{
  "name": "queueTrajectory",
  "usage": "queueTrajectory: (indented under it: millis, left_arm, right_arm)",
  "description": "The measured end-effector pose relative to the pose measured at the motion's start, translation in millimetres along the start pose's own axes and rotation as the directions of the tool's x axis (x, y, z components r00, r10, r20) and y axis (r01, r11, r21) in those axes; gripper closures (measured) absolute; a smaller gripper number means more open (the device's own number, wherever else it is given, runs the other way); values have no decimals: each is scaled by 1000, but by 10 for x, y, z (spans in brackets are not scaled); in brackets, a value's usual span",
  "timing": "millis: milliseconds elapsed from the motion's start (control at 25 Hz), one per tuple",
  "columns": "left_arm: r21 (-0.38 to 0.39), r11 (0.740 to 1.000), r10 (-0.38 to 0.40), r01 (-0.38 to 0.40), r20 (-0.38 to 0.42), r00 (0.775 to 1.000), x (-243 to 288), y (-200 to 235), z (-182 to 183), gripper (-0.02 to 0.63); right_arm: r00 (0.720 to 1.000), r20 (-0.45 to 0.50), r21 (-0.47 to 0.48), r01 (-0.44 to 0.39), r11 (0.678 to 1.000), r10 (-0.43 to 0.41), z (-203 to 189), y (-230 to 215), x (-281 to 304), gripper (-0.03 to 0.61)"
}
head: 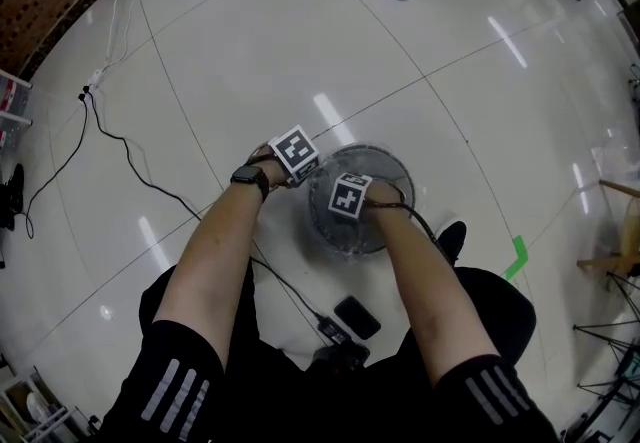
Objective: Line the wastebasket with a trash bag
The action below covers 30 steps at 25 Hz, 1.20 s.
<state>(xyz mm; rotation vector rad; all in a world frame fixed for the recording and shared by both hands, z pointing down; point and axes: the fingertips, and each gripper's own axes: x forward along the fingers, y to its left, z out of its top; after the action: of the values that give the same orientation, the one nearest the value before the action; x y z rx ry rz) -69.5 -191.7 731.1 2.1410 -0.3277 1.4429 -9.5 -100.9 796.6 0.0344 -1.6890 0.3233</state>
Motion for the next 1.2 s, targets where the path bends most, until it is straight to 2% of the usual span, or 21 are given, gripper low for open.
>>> queueTrajectory:
  millis: [360, 520, 680, 880, 1040, 1080, 1200]
  left_arm:
    - [-16, 1000, 1, 0, 36, 999, -64, 87, -37, 385]
    - [-21, 1000, 15, -13, 62, 998, -222, 150, -61, 373]
    - [-41, 998, 53, -49, 98, 994, -465, 215, -120, 368]
    - [-11, 994, 107, -107, 117, 987, -765, 126, -130, 368]
    - [53, 988, 132, -143, 180, 975, -1115, -69, 78, 368]
    - [71, 987, 131, -147, 197, 972, -1198, -156, 137, 368]
    - [133, 978, 122, -158, 247, 961, -1455, -470, 306, 368]
  right_arm:
    - [999, 24, 3, -22, 1000, 22, -63, 4, 103, 366]
    - [995, 94, -7, -11, 1000, 12, 45, 34, -211, 360]
    - [992, 122, -34, 13, 999, -8, 115, 88, -544, 360]
    - [986, 160, -46, 44, 998, -37, 122, 176, -978, 360]
    - [958, 267, -25, 119, 993, -108, 253, 160, -1487, 366]
    - [946, 294, -12, 148, 989, -138, 272, 150, -1639, 383]
    - [906, 368, 47, 205, 978, -208, 249, 174, -2084, 486]
